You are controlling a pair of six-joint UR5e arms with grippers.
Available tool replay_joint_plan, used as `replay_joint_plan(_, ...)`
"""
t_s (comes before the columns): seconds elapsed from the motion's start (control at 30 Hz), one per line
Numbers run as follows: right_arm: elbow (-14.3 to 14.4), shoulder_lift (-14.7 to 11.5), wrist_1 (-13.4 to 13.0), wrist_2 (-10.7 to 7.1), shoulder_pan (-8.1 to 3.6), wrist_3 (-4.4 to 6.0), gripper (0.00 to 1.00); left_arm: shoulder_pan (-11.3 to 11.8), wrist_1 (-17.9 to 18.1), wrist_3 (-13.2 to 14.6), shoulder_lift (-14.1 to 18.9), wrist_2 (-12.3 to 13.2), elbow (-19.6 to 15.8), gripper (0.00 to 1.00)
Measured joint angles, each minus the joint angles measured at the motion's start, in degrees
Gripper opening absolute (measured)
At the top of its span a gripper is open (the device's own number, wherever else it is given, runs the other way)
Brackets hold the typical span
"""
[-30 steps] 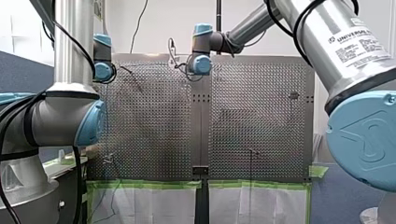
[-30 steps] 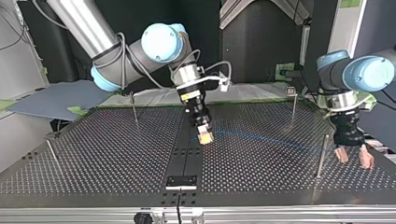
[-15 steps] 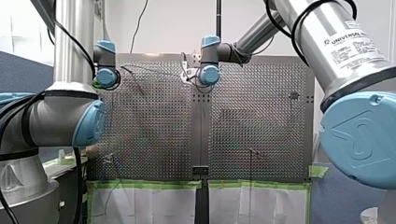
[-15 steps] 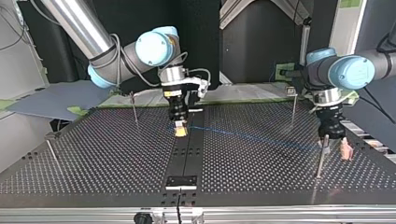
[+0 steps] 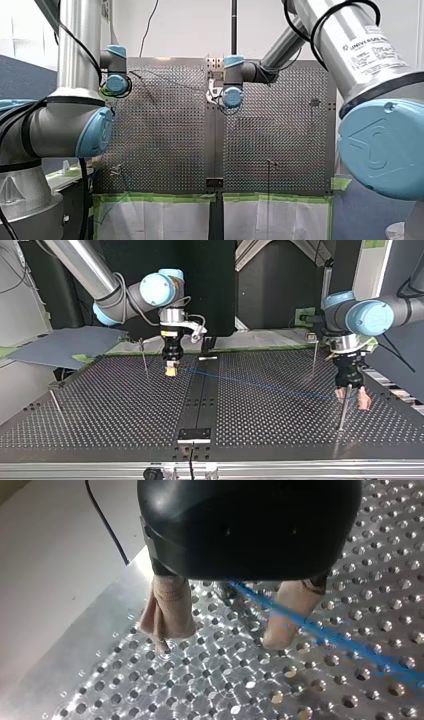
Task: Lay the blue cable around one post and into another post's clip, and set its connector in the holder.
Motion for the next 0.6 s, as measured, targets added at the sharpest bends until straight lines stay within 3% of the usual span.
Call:
replay_joint_plan(0.27, 5.1, 3.7, -5.1, 2.48, -2.20, 0.83, 0.02, -0.3, 0.0, 0.0, 0.0, 0.0, 0.0, 1.00)
replay_joint_plan(0.6, 11.2, 9.7, -11.2, 6.76, -4.10, 4.05, 0.02, -0.4, 0.0, 0.0, 0.0, -0.4, 0.0, 1.00)
